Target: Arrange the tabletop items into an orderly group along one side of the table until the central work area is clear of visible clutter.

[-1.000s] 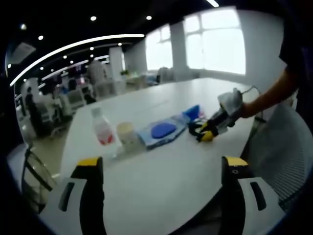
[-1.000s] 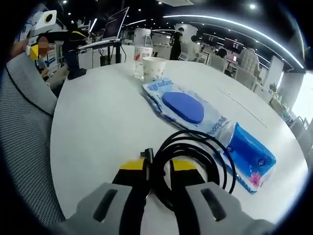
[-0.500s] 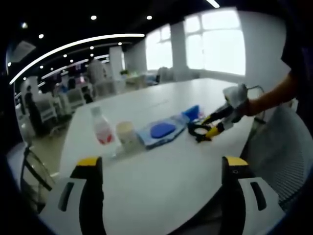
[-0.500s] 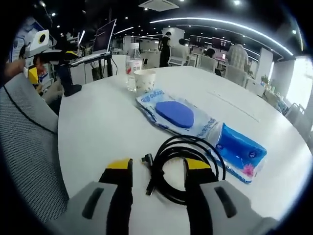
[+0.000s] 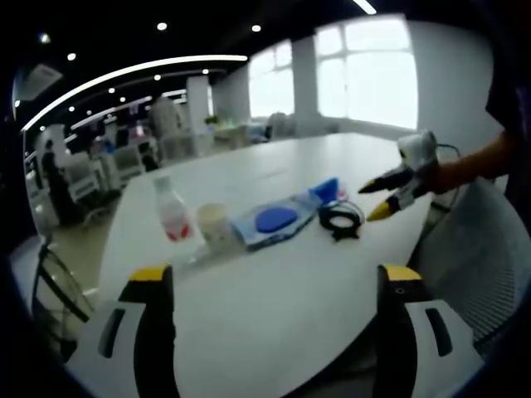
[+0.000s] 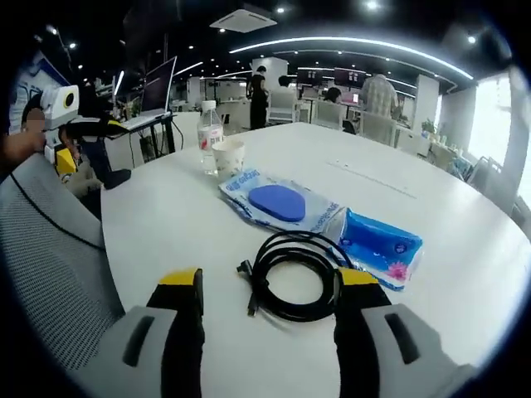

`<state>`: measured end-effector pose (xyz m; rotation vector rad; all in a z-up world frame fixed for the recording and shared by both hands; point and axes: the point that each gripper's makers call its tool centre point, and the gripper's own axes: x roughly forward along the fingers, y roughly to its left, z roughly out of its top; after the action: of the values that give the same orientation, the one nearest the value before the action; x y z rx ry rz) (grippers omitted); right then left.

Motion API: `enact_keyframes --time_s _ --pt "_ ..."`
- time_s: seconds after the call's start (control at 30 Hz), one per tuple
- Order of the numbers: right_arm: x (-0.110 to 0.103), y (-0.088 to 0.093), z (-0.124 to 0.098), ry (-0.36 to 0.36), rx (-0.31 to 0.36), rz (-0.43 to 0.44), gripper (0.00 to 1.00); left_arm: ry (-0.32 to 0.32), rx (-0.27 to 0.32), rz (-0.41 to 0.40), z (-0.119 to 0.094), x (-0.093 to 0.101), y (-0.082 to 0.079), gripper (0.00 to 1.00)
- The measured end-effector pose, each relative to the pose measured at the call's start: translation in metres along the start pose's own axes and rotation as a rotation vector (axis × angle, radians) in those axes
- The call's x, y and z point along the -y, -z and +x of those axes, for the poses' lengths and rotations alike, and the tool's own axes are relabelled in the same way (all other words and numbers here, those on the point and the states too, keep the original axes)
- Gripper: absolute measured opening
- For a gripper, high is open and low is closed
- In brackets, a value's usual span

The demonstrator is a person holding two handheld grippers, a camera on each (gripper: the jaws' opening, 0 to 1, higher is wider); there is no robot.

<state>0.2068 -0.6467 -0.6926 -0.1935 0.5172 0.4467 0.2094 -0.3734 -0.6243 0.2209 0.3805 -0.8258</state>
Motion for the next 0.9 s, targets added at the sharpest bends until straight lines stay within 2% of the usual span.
enact_keyframes --time_s 0.43,0.57,0.9 --pt "0.006 -0.006 -0.029 0.058 0.052 0.076 0.84 -0.003 0.008 -0.011 -0.001 0.000 -0.001 1.00" --pt "0.006 -0.006 -0.036 0.073 0.053 0.073 0.87 -0.003 0.008 -0.012 -0.001 0.001 -0.001 1.00" --pt "0.006 -0.007 -0.058 0.116 0.073 0.137 0.96 -0.004 0.008 -0.013 -0.001 0.001 -0.002 1.00"
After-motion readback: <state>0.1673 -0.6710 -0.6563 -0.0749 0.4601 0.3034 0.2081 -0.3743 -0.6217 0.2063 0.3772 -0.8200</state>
